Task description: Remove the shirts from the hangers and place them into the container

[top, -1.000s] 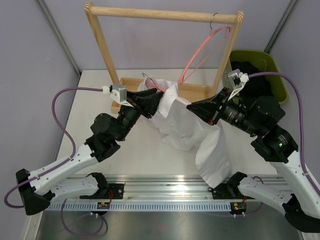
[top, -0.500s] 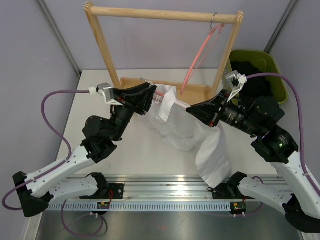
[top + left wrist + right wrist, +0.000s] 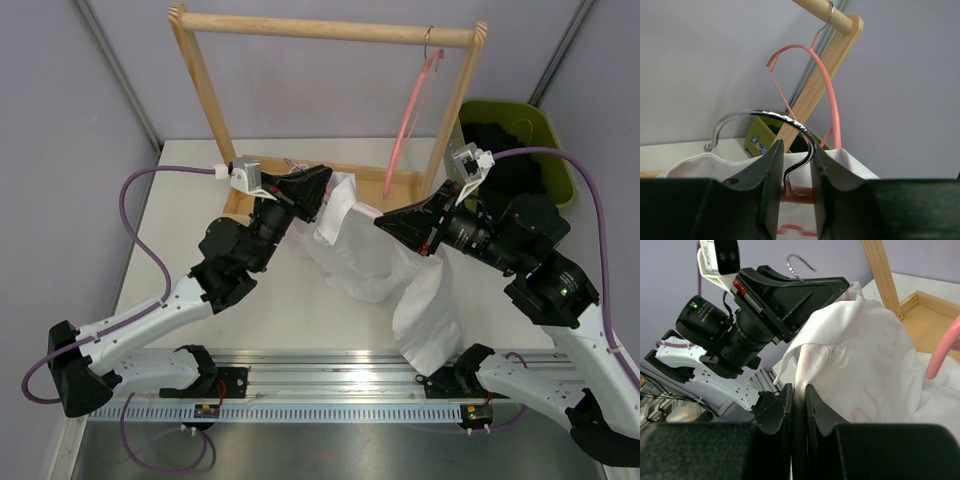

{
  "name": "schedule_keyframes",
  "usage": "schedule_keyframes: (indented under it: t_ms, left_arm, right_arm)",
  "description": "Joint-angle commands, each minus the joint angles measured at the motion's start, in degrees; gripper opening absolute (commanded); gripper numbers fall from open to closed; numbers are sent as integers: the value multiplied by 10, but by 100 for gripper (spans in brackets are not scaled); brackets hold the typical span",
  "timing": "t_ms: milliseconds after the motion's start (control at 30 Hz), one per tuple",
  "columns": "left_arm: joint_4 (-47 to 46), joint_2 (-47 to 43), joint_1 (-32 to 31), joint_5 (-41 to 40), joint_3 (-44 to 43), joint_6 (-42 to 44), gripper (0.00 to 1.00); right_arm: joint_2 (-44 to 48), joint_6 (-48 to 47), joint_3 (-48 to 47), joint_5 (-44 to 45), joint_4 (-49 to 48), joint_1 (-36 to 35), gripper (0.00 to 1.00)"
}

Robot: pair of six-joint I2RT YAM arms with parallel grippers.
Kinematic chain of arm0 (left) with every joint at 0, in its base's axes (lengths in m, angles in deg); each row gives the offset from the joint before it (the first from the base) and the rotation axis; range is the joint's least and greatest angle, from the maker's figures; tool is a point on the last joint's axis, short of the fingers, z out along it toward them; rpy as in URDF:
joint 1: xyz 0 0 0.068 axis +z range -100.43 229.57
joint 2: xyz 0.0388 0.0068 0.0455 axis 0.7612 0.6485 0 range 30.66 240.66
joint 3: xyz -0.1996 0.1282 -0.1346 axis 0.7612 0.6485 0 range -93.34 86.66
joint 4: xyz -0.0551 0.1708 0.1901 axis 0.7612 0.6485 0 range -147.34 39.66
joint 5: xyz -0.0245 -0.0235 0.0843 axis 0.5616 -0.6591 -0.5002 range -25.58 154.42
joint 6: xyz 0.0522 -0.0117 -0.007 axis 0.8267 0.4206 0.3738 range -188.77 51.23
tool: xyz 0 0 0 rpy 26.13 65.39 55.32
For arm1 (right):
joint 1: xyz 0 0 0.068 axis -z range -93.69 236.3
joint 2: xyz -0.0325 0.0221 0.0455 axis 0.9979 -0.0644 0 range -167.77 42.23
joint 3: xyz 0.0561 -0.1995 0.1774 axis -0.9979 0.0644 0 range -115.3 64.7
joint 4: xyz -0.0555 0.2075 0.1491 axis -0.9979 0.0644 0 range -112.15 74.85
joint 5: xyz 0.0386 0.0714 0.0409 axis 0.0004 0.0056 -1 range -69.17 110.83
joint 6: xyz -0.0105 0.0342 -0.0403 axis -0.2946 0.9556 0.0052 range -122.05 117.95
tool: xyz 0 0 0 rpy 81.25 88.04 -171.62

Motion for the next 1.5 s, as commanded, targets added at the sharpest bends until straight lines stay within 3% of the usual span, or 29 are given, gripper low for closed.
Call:
schedule_keyframes:
  t_ms: [0,33,367,400,467,600,767,1100,1233,1367,1400,1467]
  left_arm:
    - [-45,7,-2,-9,-27,-9,7]
    - [-42,7,-2,-9,-30,-10,0]
    - [10,-10,-10,-18,-71,6,0]
    - [27,-10,-10,-21,-80,16,0]
    - [40,-8,-10,-23,-113,68,0]
    - [90,41,-9,-27,-209,135,0]
    - [196,106,-6,2,-315,169,0]
    - [316,149,12,-37,-484,269,0]
    - [335,172,14,-42,-534,287,0]
    - [354,192,26,-59,-599,326,0]
    - [355,193,35,-61,-607,333,0]
    - [360,198,47,-69,-622,351,0]
  right_arm:
    - [17,-1,-14,-24,-75,-5,0]
    - [19,-1,-14,-22,-76,-5,0]
    - [20,-13,-15,2,-68,-4,1]
    - [18,-17,-18,5,-59,-5,35]
    - [12,-30,-24,-13,-42,-4,71]
    - [-5,-46,-39,-43,1,-5,92]
    - [-2,-74,-54,-29,58,-5,97]
    - [7,-113,-55,25,167,-5,96]
    - [14,-109,-30,24,179,-5,87]
    - [30,-106,-14,21,196,-5,60]
    - [37,-105,-12,22,202,-5,37]
    - [44,-104,-10,26,216,-5,9]
